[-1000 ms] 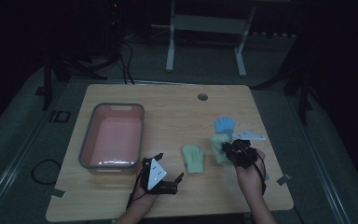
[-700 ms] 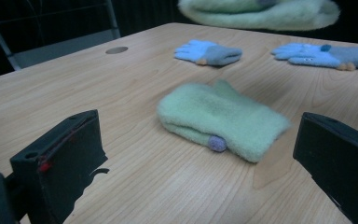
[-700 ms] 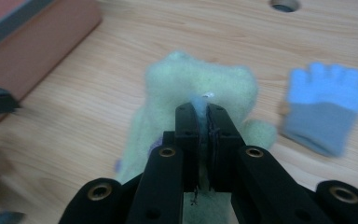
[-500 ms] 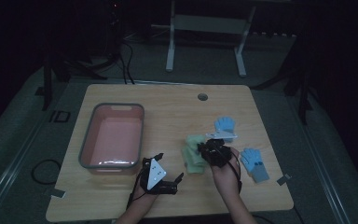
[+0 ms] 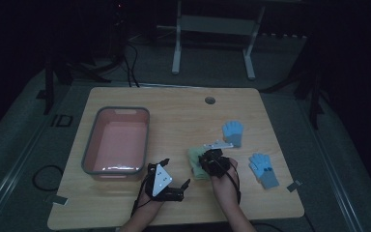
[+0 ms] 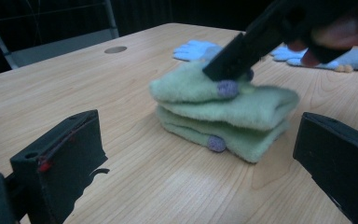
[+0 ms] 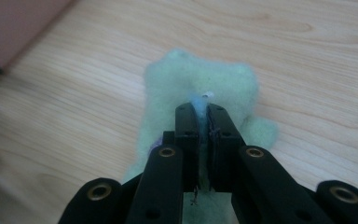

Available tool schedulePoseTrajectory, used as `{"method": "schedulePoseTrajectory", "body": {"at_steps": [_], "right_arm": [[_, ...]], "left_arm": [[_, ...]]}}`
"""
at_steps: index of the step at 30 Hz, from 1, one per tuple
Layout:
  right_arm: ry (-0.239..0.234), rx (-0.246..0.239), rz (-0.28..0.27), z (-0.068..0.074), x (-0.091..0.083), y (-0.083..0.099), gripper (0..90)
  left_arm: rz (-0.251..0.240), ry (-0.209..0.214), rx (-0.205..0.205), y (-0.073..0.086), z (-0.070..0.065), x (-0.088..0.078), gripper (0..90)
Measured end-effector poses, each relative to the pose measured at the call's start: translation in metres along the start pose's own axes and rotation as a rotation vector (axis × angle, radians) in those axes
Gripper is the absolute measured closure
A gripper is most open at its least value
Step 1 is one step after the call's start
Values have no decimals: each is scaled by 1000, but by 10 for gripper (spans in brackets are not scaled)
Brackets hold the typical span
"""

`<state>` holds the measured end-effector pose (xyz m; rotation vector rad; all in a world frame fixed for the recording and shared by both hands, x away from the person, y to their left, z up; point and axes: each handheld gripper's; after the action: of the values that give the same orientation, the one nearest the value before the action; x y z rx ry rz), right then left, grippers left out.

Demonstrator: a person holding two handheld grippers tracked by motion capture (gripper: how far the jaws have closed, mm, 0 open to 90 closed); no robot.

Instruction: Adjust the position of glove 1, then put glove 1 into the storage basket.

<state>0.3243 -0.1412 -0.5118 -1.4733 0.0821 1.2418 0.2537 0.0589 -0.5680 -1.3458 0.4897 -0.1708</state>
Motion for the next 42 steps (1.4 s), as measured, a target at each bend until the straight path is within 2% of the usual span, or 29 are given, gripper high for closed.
{"method": "schedulePoseTrajectory", "body": {"at_steps": [4, 8, 11, 13, 15, 17, 18, 19, 20, 21, 23, 26, 27, 28, 29, 30, 32, 35, 37, 38, 39, 40, 42], "right_arm": [[21, 4, 16, -4, 9, 6, 843], [12, 11, 13, -5, 14, 11, 829], [-7, 7, 3, -6, 9, 10, 744], [-32, -14, -11, -7, 3, 8, 693], [-54, -44, -27, -8, -3, 7, 625], [-58, -58, -33, -9, -6, 7, 625], [-58, -58, -33, -9, -6, 7, 578], [-92, -114, -59, -14, -15, 6, 397], [-107, -116, -65, -17, -18, 6, 347], [-141, -127, -70, -21, -21, 7, 308], [-151, -142, -91, -26, -26, 9, 262], [-216, -148, -131, -34, -34, 10, 187], [-237, -151, -135, -37, -36, 10, 168], [-237, -151, -135, -37, -36, 10, 168], [-243, -160, -140, -39, -38, 10, 155], [-239, -208, -130, -44, -39, 10, 157], [-263, -230, -109, -50, -39, 9, 156], [-288, -249, -75, -54, -40, 7, 144], [-322, -217, -76, -55, -39, 5, 139], [-339, -220, -87, -56, -40, 2, 128], [-345, -238, -97, -55, -40, 1, 127], [-379, -254, -90, -55, -39, -1, 112], [-383, -296, -58, -54, -34, -6, 178]], "left_arm": [[1, 0, 0, 0, 0, 0, 17], [1, -2, 2, 0, 0, 0, 18], [-3, -1, 3, 0, -1, 0, 18], [0, -13, -17, -1, -2, 1, 18], [-2, 0, -16, -1, -1, 1, 18], [-2, 0, -16, -1, -1, 1, 18], [-4, 16, 12, -1, -1, 3, 18], [5, 23, 18, -2, -1, 4, 18], [24, 24, 19, -2, -2, 4, 18], [46, 40, 22, -3, -3, 5, 18], [84, 102, 13, -4, -4, 7, 93], [135, 185, 4, -7, -8, 10, 92], [152, 197, 21, -9, -11, 10, 94], [152, 197, 21, -9, -11, 10, 114], [148, 252, 56, -10, -15, 10, 114], [141, 279, 68, -11, -15, 9, 129], [132, 304, 116, -13, -18, 10, 134], [117, 333, 154, -17, -19, 13, 143], [118, 357, 183, -21, -19, 19, 144], [116, 362, 199, -23, -20, 21, 147], [117, 367, 212, -25, -21, 23, 151], [120, 379, 222, -27, -22, 26, 169], [127, 393, 245, -30, -22, 34, 190]]}}
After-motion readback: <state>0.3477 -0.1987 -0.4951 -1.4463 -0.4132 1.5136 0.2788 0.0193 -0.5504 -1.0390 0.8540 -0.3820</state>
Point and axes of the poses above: each handheld gripper's, and its own axes: x roughly forward along the jaws, y roughly out of its underside, z roughly to its left, and after that the axes turned 15 degrees about -y, right-handed
